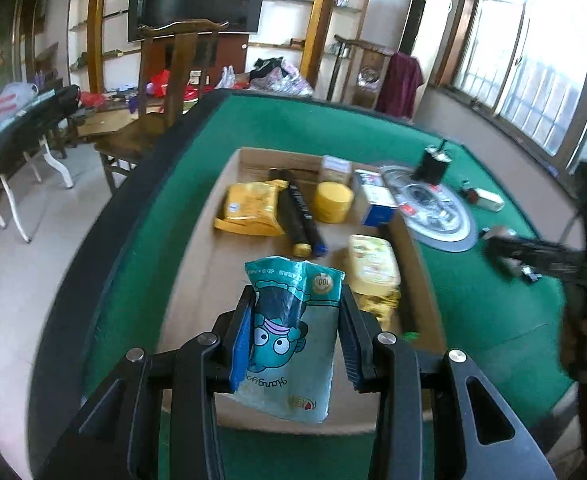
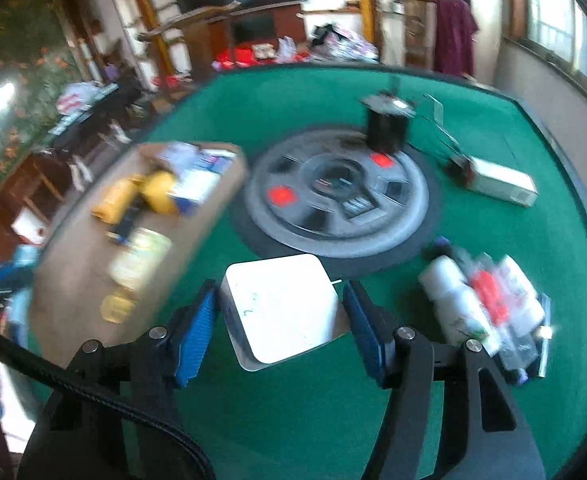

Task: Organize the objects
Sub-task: 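Carry tissue pack and charger into the tray and open both tools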

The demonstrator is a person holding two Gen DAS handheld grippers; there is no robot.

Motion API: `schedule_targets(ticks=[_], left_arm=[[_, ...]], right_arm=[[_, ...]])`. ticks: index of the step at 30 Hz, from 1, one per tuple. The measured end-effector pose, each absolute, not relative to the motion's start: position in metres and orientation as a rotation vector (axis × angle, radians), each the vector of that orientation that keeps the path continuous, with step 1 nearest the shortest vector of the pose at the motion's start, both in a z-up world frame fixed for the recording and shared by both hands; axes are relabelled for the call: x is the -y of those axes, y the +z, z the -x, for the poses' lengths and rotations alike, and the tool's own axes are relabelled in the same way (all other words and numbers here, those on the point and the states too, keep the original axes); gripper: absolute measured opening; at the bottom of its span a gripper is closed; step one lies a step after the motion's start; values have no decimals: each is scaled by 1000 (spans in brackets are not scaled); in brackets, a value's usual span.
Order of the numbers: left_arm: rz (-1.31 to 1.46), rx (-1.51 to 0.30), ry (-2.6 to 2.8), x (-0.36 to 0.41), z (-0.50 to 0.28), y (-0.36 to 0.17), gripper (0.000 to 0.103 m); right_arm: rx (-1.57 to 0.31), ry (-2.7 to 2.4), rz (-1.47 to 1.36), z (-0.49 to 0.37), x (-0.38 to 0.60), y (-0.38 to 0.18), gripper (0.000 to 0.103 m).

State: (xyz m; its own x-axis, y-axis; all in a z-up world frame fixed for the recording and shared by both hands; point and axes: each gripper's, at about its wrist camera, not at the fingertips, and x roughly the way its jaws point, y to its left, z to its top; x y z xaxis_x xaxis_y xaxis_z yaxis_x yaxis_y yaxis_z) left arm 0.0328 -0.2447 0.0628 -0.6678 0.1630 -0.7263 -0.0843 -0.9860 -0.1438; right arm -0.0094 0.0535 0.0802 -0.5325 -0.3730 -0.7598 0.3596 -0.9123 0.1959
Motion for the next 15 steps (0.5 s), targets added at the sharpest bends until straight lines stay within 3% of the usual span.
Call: schedule_targets(ticks=[9, 15], left_arm=[[1430, -11, 2701, 245, 37, 28, 33], [1514, 111, 2725, 261, 64, 10, 39]], right_arm=[[47, -2219, -1212, 12, 35, 71, 63], [2, -2148, -1226, 8, 80, 53, 63]])
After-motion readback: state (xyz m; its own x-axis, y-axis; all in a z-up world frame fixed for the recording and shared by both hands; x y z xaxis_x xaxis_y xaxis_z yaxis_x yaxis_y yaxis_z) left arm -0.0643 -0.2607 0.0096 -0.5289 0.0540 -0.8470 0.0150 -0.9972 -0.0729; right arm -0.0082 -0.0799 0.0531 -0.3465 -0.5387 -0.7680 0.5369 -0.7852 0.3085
